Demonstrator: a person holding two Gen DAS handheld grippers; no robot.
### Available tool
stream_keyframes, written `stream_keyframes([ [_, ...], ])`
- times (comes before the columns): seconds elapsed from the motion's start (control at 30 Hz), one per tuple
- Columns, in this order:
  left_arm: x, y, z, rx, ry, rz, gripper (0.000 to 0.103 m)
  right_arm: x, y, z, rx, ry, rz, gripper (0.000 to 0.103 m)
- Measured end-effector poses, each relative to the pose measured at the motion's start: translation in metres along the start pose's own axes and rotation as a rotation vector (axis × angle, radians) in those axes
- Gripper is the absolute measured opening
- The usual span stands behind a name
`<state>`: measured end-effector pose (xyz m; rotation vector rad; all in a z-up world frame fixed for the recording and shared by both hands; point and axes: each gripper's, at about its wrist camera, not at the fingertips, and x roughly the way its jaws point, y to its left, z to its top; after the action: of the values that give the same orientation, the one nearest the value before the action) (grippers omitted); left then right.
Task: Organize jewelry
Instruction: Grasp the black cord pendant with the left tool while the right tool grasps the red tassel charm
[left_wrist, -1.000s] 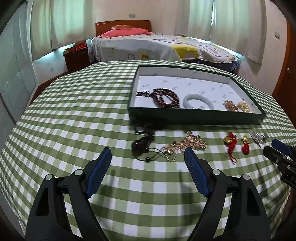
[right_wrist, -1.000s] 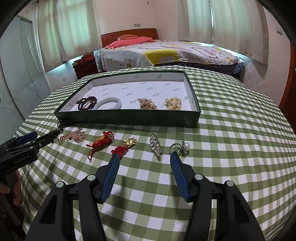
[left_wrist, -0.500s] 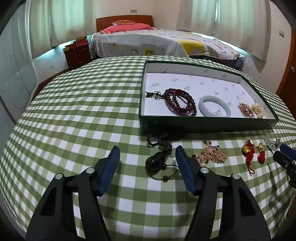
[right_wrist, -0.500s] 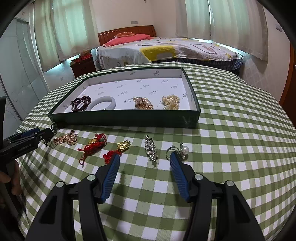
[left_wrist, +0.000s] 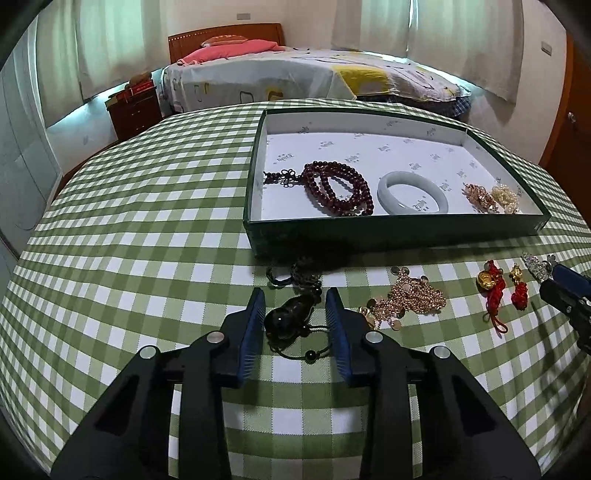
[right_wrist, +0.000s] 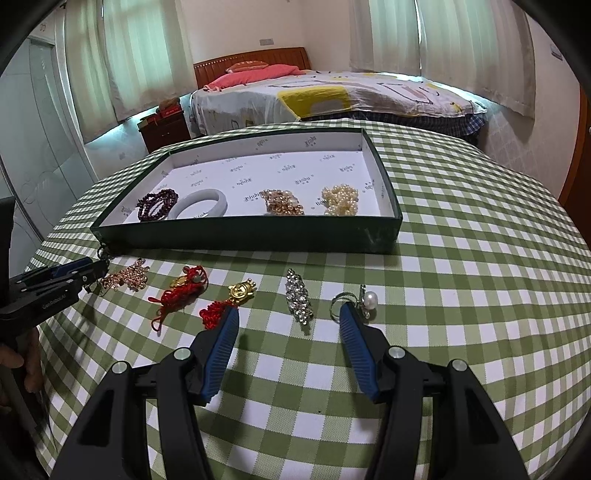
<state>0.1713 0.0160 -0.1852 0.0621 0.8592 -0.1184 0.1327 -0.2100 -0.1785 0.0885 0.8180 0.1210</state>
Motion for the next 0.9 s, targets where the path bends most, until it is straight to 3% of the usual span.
stream_keyframes([
  [0.07,-0.001,-0.002,0.0,0.009,-0.002,-0.005,0.025,0.0,0.003,0.001,-0.007,-0.001,0.004,0.056],
  [0.3,-0.007,-0.006,-0.006,0.032,-0.015,0.006,0.025,0.004,0.018,0.006,-0.04,0.008,0.024,0.056],
  [0.33,-0.008,-0.006,-0.007,0.03,-0.016,0.006,0.021,0.006,0.02,0.007,-0.044,0.01,0.027,0.056],
  [0.9,-0.012,0.005,-0.01,-0.002,-0.018,0.013,0.021,0.001,0.039,0.004,-0.063,0.023,0.059,0.04],
])
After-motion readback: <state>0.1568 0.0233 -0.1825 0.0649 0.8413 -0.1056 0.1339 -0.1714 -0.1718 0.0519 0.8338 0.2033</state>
